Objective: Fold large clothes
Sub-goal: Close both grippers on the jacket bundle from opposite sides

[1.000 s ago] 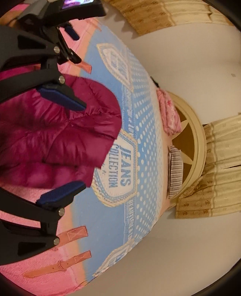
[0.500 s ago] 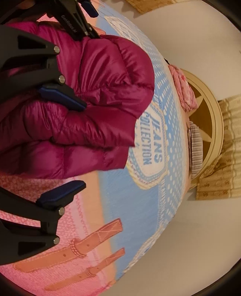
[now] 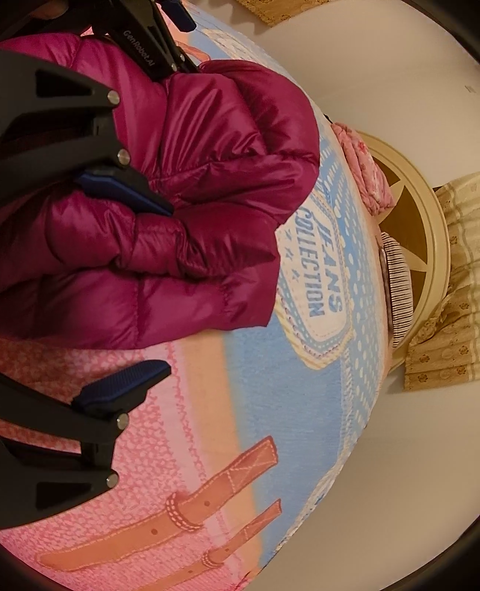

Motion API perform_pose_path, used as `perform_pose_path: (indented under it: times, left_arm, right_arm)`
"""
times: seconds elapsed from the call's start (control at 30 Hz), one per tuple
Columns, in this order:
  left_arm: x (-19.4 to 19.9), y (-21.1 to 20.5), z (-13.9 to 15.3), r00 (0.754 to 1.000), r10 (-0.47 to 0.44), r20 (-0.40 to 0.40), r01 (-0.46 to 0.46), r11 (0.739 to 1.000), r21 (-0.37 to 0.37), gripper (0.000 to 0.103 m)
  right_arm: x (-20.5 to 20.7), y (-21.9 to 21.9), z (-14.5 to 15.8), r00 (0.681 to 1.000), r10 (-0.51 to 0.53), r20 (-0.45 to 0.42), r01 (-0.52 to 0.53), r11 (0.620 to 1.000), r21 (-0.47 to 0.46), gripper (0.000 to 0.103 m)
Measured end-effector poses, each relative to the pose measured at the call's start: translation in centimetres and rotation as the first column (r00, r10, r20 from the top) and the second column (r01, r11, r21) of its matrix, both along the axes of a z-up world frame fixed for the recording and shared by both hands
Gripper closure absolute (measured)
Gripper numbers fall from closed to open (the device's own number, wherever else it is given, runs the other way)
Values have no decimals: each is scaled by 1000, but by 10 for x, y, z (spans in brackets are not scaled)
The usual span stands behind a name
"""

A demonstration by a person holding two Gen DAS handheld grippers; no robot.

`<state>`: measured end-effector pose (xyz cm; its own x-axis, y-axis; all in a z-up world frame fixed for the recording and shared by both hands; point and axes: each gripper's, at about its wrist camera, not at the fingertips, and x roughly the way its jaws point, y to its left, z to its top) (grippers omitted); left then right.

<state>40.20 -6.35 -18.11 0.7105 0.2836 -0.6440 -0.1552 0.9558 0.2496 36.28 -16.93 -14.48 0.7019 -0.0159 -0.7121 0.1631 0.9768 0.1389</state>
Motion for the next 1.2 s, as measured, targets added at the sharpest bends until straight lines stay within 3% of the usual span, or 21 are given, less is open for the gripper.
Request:
perform_pose_path:
  times: [0.73,0.9,1.07,1.2]
  left_arm:
    - [0,4,-6,1000,-5,-19,4,999,-42,15]
    - [-9,14,-5,998,-31,-45,25,993,-119,15]
    - [-24,28,-6,995,-71,-72,52,969,-241,15]
    - [-32,22,-8,995,-89,-43,78,974,-213,15]
  right_arm:
    - [5,2,-10,1000,4,-24,-4,1000,-6,22]
    - [7,1,-12,999,7,-32,-7,1000,2,21]
    - [9,0,-13,999,10,-34,-10,1000,8,20]
    - [10,-2,-15,999,14,-37,-14,1000,14,20]
